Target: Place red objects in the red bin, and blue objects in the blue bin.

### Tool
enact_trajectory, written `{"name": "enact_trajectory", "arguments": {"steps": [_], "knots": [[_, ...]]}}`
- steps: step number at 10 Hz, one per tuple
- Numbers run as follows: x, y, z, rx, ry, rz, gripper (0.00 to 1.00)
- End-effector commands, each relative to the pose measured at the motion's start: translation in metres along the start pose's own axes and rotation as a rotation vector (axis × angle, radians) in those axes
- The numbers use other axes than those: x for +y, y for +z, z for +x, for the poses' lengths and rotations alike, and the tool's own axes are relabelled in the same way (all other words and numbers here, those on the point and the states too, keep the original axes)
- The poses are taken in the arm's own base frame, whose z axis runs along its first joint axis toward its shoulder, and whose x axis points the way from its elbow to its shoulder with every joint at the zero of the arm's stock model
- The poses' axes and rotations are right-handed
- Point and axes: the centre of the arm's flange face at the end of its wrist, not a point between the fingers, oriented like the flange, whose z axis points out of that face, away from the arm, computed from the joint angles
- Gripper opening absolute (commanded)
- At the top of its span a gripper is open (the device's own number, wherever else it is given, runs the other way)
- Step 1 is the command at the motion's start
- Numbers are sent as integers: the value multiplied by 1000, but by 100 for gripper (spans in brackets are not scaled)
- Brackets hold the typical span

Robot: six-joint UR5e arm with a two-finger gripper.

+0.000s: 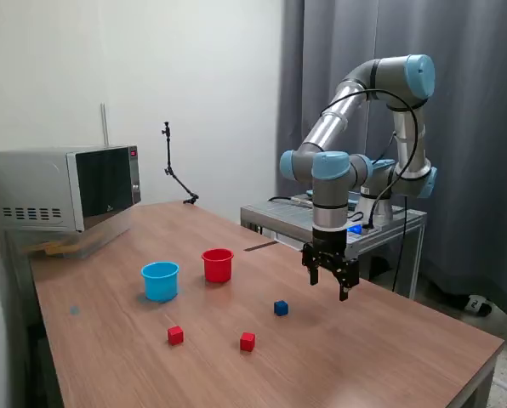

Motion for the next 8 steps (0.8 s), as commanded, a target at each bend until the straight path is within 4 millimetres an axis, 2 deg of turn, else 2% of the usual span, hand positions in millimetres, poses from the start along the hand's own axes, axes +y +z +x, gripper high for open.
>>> {"name": "enact_trajectory", "arguments": {"steps": [1,2,8], "knots": [[22,13,5,-9,78,-19,100],[27,22,1,-30,104,-27,100],[40,25,-40,-87,175,-33,100]]}}
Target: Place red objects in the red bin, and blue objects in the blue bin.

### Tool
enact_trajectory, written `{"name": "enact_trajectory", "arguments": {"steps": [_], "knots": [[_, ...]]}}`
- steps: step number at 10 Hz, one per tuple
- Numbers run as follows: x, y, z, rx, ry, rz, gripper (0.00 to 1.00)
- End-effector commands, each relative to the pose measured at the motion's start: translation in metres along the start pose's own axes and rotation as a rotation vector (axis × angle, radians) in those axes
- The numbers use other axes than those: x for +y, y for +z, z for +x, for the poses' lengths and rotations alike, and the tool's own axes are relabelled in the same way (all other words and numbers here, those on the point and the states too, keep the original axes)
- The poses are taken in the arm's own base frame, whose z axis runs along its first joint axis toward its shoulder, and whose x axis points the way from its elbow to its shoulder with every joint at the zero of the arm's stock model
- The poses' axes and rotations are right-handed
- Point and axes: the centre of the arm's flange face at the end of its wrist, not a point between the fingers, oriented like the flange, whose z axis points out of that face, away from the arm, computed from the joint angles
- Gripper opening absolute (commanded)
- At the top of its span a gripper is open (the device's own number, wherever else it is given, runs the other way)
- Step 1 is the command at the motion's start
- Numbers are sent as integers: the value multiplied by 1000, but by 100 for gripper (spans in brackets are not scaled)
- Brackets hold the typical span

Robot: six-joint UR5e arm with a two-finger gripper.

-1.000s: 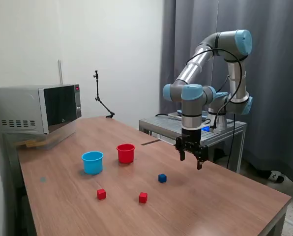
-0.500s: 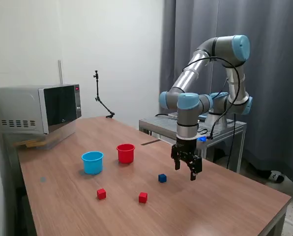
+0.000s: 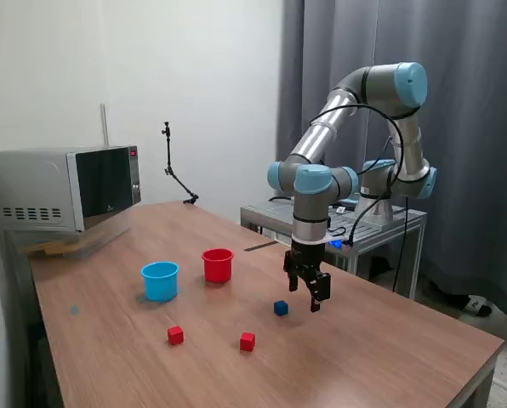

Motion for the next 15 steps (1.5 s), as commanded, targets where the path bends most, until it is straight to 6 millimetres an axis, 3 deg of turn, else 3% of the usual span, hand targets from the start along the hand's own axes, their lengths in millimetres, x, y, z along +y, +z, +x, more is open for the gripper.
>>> {"name": "enact_trajectory", "arguments": {"steps": [1,5,7,12,15], "knots": [[15,2,-26,-9,50,-2,100],[34,3,-49,-4,90,-6,100],[36,4,-48,-3,82,-7,100],[27,35,-36,9,-44,22,100],[33,24,-26,90,-106,-19,100]]}}
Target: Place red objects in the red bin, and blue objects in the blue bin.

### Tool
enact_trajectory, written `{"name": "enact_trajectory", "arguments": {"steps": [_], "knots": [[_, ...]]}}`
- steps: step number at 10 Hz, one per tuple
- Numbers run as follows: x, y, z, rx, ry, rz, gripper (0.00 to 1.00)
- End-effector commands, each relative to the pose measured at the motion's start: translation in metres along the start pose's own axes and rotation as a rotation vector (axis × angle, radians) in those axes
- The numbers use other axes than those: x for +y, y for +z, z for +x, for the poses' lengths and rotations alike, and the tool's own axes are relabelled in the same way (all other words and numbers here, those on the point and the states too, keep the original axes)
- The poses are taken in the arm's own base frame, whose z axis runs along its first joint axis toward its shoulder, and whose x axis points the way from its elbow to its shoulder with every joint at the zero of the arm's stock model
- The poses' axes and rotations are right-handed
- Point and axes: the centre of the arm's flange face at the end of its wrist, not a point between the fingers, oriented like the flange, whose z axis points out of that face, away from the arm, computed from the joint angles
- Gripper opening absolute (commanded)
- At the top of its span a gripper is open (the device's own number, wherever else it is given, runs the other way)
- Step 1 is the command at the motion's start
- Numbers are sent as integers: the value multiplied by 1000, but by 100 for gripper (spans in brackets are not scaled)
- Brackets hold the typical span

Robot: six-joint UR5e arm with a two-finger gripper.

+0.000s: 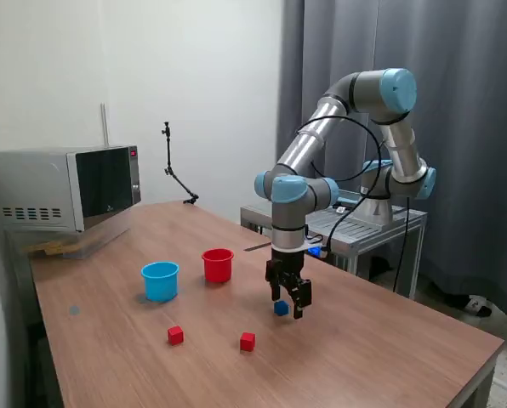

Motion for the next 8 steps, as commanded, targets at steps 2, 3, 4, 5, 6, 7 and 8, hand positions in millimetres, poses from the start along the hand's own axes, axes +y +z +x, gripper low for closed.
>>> {"name": "enact_trajectory", "arguments": {"steps": [2,3,4,5,6,7,8], "knots": [[1,-1,3,22,-25,-11,100],[-1,1,3,21,-22,-5,100],[-4,4,2,19,-19,2,100],[-4,4,2,19,-17,2,100],[-3,5,2,16,-17,3,100],[-1,6,-6,14,1,6,100],[-2,7,-6,14,0,7,100]]}}
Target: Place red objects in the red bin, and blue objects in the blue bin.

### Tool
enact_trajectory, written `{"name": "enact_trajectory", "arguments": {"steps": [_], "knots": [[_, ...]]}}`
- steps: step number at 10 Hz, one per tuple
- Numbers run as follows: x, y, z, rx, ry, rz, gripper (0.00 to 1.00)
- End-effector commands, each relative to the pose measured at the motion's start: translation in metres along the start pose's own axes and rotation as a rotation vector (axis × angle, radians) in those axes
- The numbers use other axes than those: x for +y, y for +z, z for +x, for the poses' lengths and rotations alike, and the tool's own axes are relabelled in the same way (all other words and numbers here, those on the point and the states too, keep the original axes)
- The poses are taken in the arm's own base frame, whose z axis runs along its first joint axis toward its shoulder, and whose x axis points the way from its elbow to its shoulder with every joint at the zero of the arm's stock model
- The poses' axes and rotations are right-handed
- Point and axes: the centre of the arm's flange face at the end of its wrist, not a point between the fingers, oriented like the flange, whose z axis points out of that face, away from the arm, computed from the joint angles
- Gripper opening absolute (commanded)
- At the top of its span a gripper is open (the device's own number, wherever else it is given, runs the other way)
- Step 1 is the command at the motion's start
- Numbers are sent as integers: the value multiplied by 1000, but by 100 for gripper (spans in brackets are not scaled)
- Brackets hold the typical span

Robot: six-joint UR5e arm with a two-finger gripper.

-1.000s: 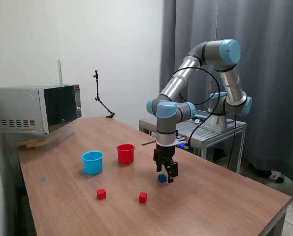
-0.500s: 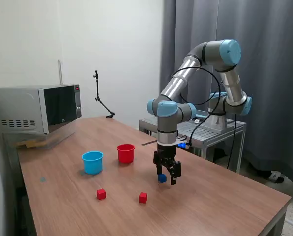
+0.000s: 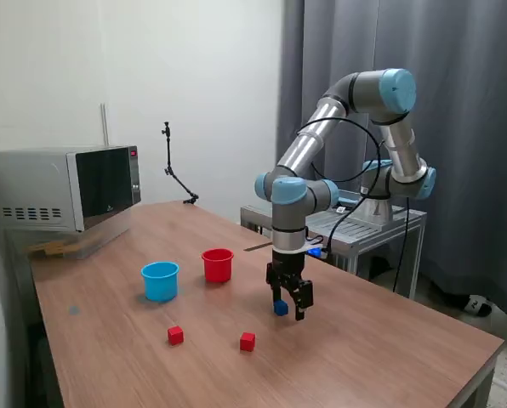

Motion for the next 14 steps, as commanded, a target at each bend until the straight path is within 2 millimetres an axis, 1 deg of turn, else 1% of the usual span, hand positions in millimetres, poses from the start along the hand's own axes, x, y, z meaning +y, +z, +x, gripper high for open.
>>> {"name": "enact_trajectory", "arguments": {"steps": [1,4,12,13,14], "knots": [[1,-1,-1,-2,4,-3,100],[3,-3,0,-2,3,-10,100],[5,-1,-10,-5,34,-3,100],[5,-1,-10,-5,34,-3,0],[5,-1,-9,-7,33,-3,0]]}}
